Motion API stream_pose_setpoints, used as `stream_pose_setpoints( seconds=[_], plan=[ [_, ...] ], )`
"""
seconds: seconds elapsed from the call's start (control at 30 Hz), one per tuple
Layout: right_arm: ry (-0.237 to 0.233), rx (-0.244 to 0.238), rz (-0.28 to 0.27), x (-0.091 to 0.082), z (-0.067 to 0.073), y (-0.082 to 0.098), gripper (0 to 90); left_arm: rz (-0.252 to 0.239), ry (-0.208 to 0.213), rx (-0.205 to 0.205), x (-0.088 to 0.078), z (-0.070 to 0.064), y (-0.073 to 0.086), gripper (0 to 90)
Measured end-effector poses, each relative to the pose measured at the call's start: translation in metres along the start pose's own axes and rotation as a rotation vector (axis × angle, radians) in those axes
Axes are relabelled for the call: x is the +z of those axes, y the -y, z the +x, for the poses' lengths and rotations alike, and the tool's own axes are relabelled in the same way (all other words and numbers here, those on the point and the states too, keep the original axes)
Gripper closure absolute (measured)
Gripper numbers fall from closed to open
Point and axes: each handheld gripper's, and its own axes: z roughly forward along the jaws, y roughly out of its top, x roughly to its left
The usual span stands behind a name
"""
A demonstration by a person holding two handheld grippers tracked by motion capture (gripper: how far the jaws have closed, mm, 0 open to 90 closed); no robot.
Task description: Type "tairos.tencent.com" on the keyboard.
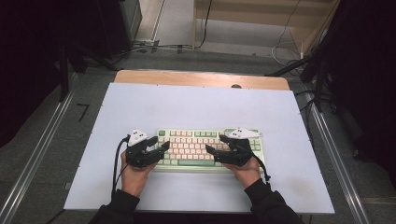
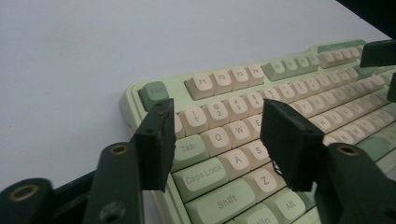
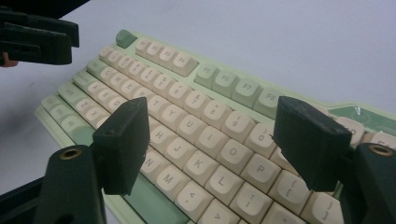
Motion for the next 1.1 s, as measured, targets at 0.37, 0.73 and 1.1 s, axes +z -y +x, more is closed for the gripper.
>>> stream_pose_setpoints(
  seconds=[0.37,0.73,1.1],
  plan=[
    [0.034,0.006,0.012,-0.004,-0.005,0.002,25.5,0.063,0.183,0.067,0.011,-0.015,-0.001,90.0],
    [0.058,0.024,0.01,-0.012,-0.011,0.007,25.6,0.11,0.204,0.129,0.025,-0.032,0.0,90.0],
    [0.079,0.043,0.005,-0.021,-0.016,0.011,25.8,0.137,0.201,0.155,0.031,-0.039,0.0,90.0]
  ],
)
